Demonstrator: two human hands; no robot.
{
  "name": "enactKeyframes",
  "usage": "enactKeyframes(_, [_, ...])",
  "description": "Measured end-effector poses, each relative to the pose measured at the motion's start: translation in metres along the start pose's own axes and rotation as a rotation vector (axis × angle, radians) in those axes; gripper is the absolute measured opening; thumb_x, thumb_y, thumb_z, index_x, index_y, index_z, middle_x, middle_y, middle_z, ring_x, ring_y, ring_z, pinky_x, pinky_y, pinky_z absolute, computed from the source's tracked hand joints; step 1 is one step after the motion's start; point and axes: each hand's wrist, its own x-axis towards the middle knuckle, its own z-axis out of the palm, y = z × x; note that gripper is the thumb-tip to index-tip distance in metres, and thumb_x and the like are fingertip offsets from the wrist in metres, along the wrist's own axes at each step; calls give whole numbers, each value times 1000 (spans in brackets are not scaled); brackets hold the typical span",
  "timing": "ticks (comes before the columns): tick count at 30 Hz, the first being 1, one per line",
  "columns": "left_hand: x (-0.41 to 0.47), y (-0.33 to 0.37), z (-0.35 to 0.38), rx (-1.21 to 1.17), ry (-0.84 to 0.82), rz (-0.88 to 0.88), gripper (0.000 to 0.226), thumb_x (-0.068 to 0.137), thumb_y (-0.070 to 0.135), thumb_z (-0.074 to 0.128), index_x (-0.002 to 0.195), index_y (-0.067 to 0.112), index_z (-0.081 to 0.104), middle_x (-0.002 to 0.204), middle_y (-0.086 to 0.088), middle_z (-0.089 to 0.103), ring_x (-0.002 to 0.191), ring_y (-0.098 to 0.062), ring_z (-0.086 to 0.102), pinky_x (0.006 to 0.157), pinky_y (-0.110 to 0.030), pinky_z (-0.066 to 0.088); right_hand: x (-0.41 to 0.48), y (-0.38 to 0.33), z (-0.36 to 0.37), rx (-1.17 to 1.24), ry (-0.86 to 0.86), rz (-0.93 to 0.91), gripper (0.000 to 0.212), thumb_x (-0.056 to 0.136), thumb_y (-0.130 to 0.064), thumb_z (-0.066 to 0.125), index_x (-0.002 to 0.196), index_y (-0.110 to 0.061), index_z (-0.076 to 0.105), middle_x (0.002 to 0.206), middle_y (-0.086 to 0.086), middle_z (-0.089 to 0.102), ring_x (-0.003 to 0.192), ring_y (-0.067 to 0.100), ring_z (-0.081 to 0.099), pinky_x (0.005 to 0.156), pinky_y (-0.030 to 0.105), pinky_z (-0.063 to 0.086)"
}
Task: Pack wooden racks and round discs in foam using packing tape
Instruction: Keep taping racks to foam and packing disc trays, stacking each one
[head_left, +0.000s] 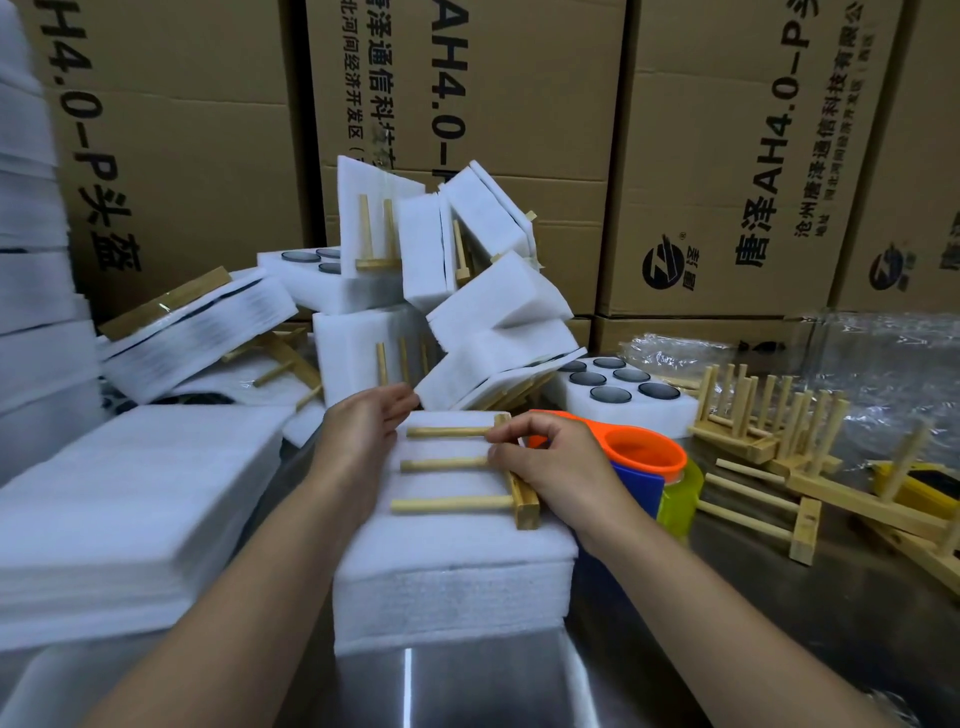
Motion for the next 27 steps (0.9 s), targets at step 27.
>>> enactKeyframes(27, [-4, -13, 23, 1325, -500, 329, 51, 97, 53, 14, 139, 35, 37, 150, 2, 34, 139, -20, 26, 113, -46, 18, 3, 6, -1, 26, -27, -81, 26, 80, -8, 68, 79, -33, 73, 84, -9, 73, 84, 7, 66, 76, 23, 53])
